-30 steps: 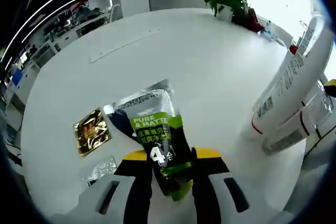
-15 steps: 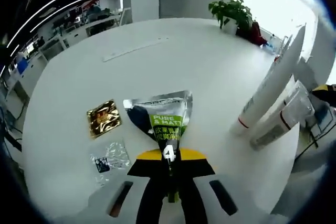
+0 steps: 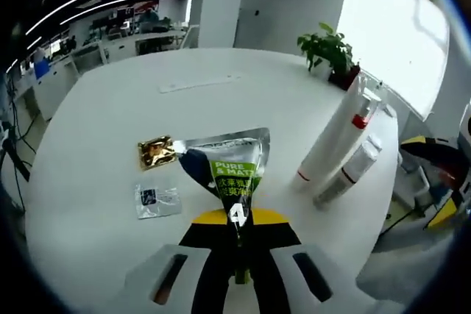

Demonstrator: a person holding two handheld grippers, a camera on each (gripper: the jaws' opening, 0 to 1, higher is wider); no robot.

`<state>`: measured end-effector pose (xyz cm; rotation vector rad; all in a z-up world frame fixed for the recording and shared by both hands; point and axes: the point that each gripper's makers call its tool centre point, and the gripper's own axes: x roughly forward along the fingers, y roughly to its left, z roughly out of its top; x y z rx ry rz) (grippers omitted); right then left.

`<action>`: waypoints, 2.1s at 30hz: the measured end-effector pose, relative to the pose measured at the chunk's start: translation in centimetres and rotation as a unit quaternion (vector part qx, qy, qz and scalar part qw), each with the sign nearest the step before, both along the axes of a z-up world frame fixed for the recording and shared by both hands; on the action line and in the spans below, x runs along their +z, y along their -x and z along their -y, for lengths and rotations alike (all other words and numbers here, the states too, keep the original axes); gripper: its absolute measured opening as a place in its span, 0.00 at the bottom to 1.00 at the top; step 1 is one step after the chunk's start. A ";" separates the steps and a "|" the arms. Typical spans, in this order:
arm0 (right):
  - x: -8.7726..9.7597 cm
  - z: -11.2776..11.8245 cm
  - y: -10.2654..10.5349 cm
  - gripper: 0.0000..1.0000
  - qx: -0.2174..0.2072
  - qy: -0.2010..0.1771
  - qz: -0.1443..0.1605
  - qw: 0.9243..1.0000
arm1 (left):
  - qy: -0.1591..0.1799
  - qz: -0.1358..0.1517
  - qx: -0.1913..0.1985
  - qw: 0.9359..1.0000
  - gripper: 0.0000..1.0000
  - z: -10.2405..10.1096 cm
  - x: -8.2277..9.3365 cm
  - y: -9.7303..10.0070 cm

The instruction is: Arrange the skincare products in the storage area until every visible bottle or jar stands upright without overlapping.

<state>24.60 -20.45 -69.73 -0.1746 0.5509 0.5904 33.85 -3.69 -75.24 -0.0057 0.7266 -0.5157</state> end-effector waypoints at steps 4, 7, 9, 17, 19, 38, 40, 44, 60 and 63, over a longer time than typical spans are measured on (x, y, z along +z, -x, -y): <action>0.0 -0.3 0.1 0.85 0.010 0.003 0.001 1.000 | 0.013 0.010 0.002 1.000 0.02 0.4 1.5 1.5; 0.1 -0.6 0.2 0.85 0.017 0.000 0.006 1.000 | 0.025 0.017 0.002 1.000 0.02 0.7 2.2 2.2; 0.2 -1.0 0.4 0.85 0.027 -0.009 0.004 1.000 | 0.034 0.019 0.001 0.999 0.02 1.1 3.0 3.0; 1.4 -1.7 0.6 0.78 0.037 -0.067 0.001 0.997 | 0.056 0.031 -0.013 0.998 0.02 2.1 5.7 5.3; 1.8 -2.4 0.9 0.73 0.050 -0.095 -0.005 0.994 | 0.060 0.034 -0.019 0.997 0.02 2.2 6.3 5.5; 9.5 -5.3 2.3 0.49 0.061 -0.459 -0.081 0.882 | 0.185 0.084 -0.127 0.971 0.02 7.5 14.3 11.3; 9.8 -5.2 2.1 0.47 0.063 -0.456 -0.075 0.885 | 0.193 0.088 -0.142 0.967 0.02 8.1 15.2 12.4; 11.0 -5.7 2.0 0.43 0.067 -0.482 -0.073 0.870 | 0.210 0.086 -0.155 0.961 0.02 8.9 15.8 13.5; 13.5 -5.4 3.8 0.08 0.089 -0.549 -0.076 0.828 | 0.249 0.080 -0.176 0.949 0.21 10.7 16.4 15.5; 13.6 -5.2 4.1 0.08 0.092 -0.550 -0.075 0.827 | 0.238 0.089 -0.184 0.949 0.24 10.7 16.6 15.8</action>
